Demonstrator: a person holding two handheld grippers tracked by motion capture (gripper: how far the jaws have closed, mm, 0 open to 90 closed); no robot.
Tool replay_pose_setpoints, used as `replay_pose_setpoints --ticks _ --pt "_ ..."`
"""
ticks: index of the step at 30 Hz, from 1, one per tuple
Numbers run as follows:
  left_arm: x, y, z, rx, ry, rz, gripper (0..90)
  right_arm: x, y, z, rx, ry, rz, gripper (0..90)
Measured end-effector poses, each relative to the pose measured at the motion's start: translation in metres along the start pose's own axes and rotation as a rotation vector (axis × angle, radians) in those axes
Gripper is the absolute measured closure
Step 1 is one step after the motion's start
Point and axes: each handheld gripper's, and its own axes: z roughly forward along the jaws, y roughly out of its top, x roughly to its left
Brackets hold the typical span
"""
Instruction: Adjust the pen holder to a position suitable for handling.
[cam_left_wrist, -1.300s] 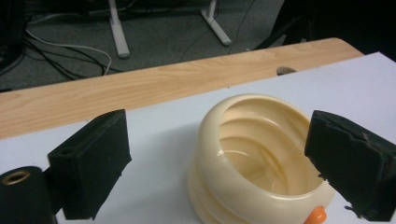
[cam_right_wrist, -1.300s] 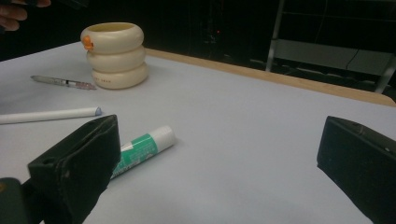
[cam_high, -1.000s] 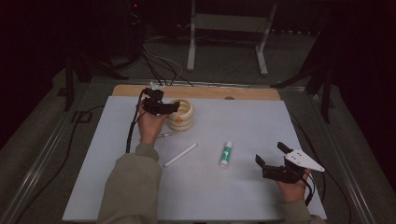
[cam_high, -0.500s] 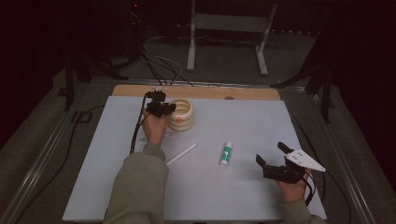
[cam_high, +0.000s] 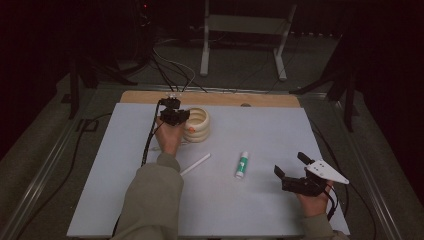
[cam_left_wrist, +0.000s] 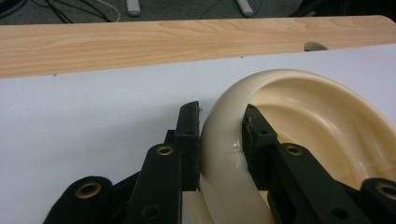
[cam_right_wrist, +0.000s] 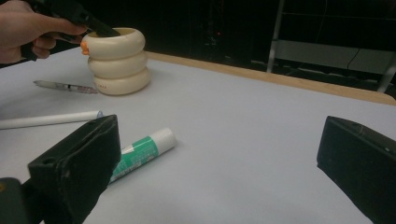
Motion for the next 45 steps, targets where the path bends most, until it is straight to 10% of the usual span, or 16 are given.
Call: replay_pose_setpoints --ticks 25,45 --pt "-0.047 -0.004 -0.011 -0.022 -0.163 0.127 74.8 0.000 0.000 0.000 0.002 -0.001 0.003 0.4" --pt "-0.070 -0.016 0.003 0.008 -0.188 0.176 73.5 0.000 0.000 0.000 0.001 -0.001 0.002 0.4"
